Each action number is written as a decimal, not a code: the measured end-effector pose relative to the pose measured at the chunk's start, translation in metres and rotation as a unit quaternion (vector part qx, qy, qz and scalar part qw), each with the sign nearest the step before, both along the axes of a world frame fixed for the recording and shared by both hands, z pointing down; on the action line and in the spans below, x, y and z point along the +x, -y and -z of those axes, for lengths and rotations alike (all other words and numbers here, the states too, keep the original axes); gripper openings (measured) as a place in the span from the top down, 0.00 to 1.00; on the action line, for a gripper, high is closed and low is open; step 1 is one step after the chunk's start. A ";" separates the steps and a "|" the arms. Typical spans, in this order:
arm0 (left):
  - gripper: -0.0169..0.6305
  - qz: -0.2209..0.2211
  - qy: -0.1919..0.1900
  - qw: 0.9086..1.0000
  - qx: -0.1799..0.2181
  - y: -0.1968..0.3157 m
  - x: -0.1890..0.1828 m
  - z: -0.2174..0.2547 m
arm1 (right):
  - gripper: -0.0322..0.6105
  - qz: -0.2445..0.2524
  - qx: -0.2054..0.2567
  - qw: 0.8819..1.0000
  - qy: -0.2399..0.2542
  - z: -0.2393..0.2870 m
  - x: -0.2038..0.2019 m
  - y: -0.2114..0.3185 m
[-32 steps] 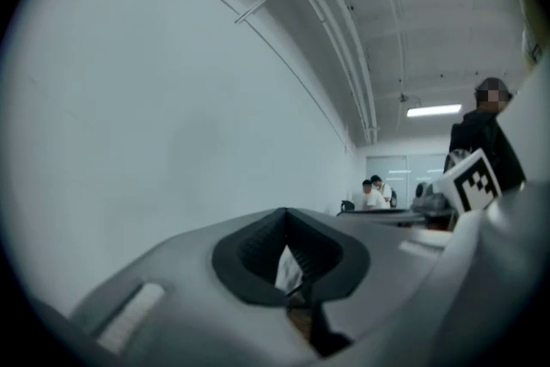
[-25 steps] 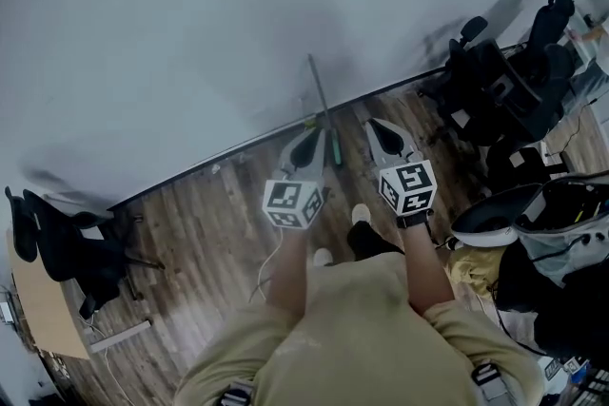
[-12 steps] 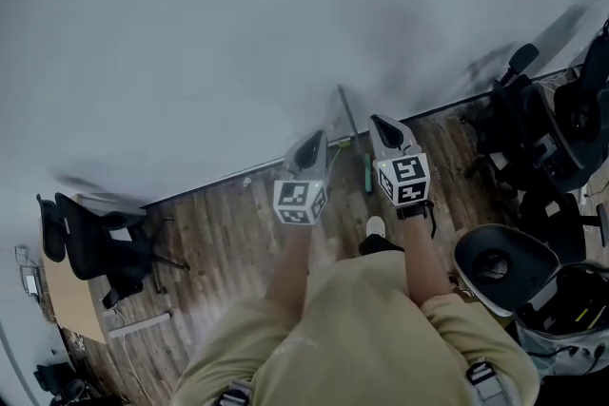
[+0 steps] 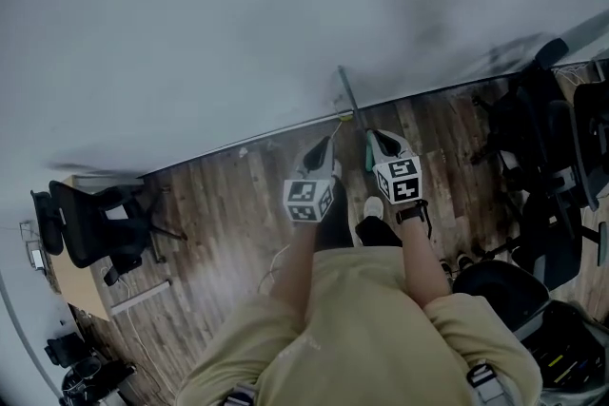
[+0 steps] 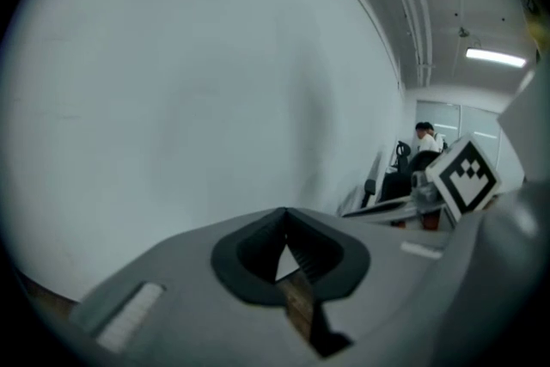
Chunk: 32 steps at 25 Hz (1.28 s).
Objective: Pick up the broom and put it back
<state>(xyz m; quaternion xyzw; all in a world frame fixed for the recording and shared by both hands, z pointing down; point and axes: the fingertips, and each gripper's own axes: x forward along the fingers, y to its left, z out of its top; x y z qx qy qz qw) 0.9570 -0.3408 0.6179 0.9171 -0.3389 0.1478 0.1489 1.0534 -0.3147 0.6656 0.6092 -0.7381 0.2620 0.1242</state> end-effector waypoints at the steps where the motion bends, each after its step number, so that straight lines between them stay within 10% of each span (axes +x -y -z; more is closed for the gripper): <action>1: 0.97 -0.002 0.000 1.000 -0.009 0.004 0.002 -0.011 | 0.93 0.000 -0.014 1.000 0.004 -0.015 0.000 0.005; 19: 0.97 -0.014 0.023 0.995 -0.099 0.135 0.006 -0.148 | 0.79 0.008 -0.164 0.986 0.025 -0.208 -0.004 0.138; 32: 0.97 -0.007 0.023 0.992 -0.127 0.161 0.000 -0.185 | 0.47 0.000 -0.192 0.981 0.029 -0.292 0.002 0.236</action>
